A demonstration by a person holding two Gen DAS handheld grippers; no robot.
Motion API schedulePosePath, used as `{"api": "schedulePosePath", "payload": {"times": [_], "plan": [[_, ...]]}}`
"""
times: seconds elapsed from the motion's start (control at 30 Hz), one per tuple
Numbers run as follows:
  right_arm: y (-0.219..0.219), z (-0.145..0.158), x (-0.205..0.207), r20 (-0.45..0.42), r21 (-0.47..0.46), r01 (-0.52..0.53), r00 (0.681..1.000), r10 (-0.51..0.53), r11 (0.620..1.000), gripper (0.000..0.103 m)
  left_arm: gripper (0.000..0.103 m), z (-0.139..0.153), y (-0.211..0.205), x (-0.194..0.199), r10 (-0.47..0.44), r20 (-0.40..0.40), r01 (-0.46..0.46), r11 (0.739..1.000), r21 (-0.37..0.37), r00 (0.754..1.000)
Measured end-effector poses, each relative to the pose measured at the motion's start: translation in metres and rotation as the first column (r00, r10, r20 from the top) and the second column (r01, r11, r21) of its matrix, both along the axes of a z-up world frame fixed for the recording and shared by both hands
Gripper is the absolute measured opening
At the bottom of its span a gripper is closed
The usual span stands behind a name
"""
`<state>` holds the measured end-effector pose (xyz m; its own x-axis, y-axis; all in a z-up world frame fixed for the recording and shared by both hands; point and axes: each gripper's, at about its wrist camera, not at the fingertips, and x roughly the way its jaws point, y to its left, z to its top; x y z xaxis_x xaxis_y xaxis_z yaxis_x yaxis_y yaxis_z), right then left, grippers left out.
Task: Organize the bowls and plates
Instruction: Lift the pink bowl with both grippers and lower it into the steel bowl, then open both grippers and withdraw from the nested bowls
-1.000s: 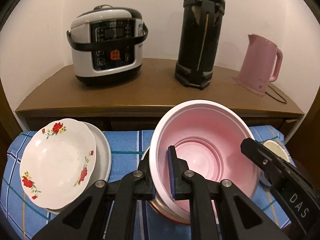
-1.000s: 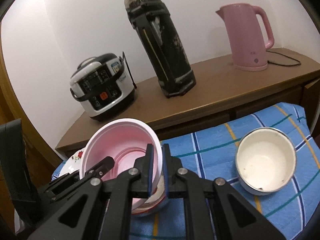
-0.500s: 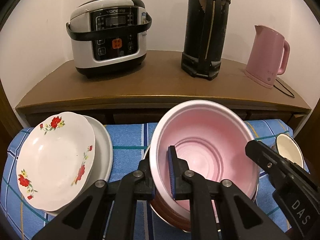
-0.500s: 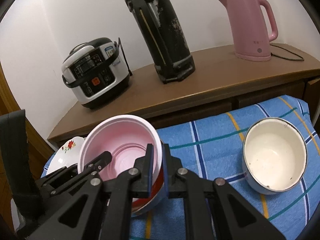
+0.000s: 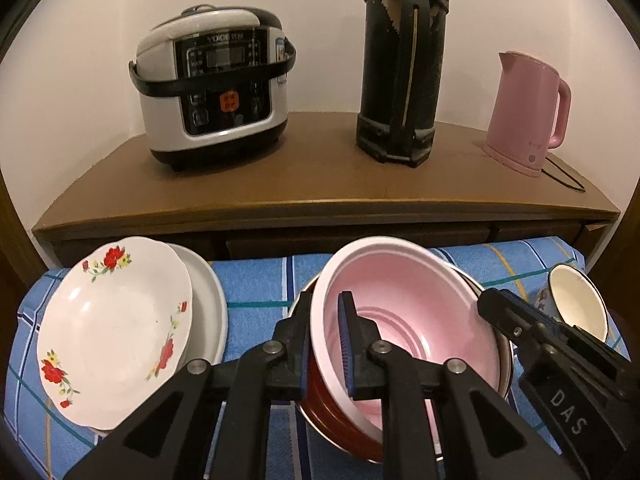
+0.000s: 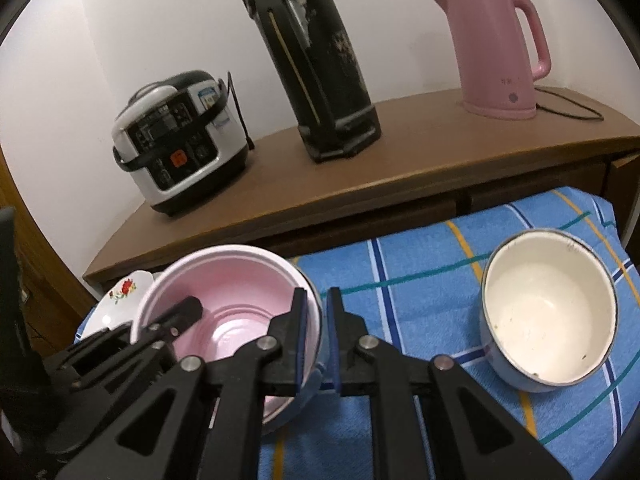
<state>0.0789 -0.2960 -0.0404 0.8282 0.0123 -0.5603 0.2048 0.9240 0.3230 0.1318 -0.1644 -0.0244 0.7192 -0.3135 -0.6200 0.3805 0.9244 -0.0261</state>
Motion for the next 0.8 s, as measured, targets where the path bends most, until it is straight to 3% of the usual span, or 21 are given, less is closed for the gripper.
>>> {"api": "schedulePosePath", "payload": {"times": [0.07,0.13,0.17,0.2,0.37,0.5,0.63,0.8], "plan": [[0.0,0.0,-0.001,0.007,-0.013,0.003,1.0,-0.003,1.0,0.011,0.016,0.003,0.0,-0.002,0.001,0.027,-0.001,1.0,0.008,1.0],[-0.001,0.0,-0.001,0.012,-0.014,0.005,1.0,-0.005,1.0,0.011,0.036,0.006,0.001,-0.004,0.016,0.057,-0.016,1.0,0.013,0.998],[-0.001,-0.001,-0.002,0.013,-0.014,0.007,1.0,-0.007,1.0,0.011,0.061,0.008,0.004,-0.004,0.03,0.072,-0.031,1.0,0.007,0.997],[-0.002,-0.001,-0.002,0.014,-0.015,0.009,1.0,-0.009,1.0,0.011,0.076,0.01,0.007,-0.005,0.044,0.088,-0.044,0.999,-0.004,0.995],[-0.004,-0.001,-0.005,0.037,-0.009,0.019,0.999,-0.018,1.0,0.011,0.077,0.019,0.016,-0.007,0.088,0.155,-0.085,0.996,-0.021,0.984],[-0.002,0.003,-0.01,0.066,-0.042,0.038,0.997,-0.035,0.998,0.015,0.077,0.015,0.019,0.0,0.13,0.148,-0.132,0.991,0.006,0.981],[-0.001,0.007,-0.013,0.098,-0.042,0.028,0.995,-0.024,0.999,0.017,0.077,0.015,0.031,0.003,0.183,0.142,-0.182,0.983,-0.022,0.973],[0.005,0.01,-0.016,0.128,-0.079,0.027,0.992,-0.017,0.997,0.032,0.077,0.007,0.03,0.008,0.203,0.138,-0.208,0.978,0.018,0.969]]}}
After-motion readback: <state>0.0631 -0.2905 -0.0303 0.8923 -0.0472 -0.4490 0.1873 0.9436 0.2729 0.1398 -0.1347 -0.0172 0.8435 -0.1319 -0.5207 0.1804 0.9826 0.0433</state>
